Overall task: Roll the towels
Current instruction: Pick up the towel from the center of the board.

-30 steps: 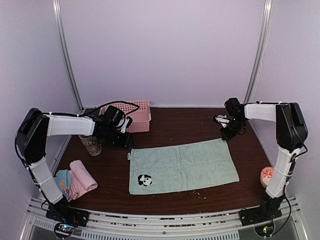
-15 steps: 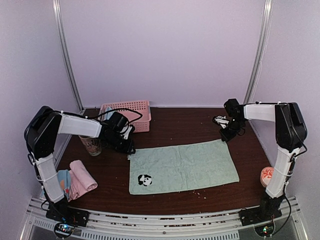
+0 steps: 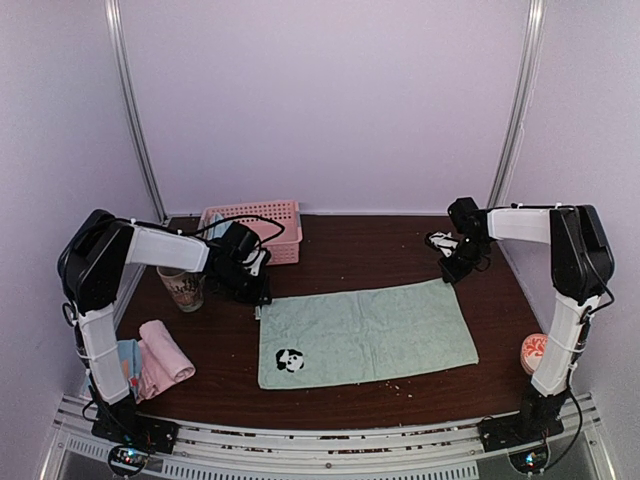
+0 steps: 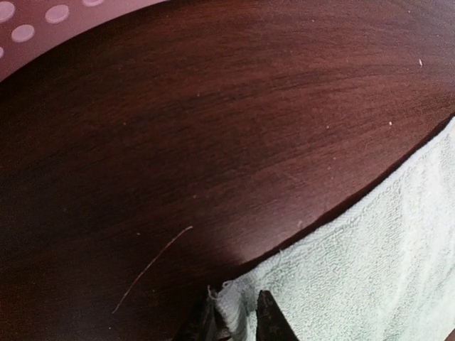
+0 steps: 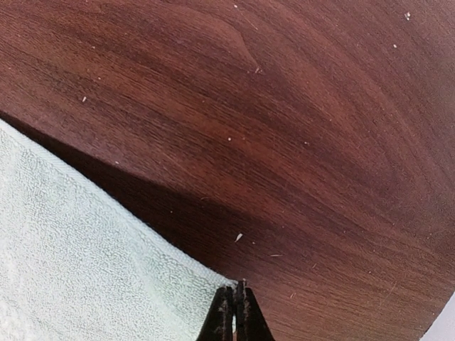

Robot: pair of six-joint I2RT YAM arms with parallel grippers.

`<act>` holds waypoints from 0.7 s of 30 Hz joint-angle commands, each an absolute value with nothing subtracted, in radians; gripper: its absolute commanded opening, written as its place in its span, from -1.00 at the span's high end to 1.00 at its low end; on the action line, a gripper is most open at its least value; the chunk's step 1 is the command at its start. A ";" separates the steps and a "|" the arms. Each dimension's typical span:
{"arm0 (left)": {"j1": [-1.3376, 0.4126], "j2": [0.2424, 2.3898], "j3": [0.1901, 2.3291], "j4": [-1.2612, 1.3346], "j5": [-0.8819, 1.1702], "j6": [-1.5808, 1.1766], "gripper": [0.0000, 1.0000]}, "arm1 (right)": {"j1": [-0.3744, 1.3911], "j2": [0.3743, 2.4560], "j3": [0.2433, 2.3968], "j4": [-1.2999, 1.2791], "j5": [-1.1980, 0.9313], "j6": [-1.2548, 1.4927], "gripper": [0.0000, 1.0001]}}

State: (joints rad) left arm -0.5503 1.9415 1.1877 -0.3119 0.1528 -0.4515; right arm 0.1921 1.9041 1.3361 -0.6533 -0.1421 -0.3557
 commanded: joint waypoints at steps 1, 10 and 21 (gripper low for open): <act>-0.543 1.947 1.194 -0.295 0.175 -0.466 0.65 | 0.189 1.924 1.325 -0.649 -0.151 -0.353 1.00; -0.541 1.885 1.164 -0.220 0.110 -0.447 1.00 | 0.182 1.931 1.343 -0.658 -0.169 -0.353 1.00; -0.521 1.751 1.101 -0.130 0.014 -0.414 1.00 | 0.119 1.938 1.450 -0.679 -0.196 -0.349 1.00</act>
State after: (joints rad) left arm -0.5373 1.8038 1.1381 -0.2092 0.0628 -0.4320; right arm 0.1341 1.9209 1.4002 -0.6693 -0.1867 -0.3550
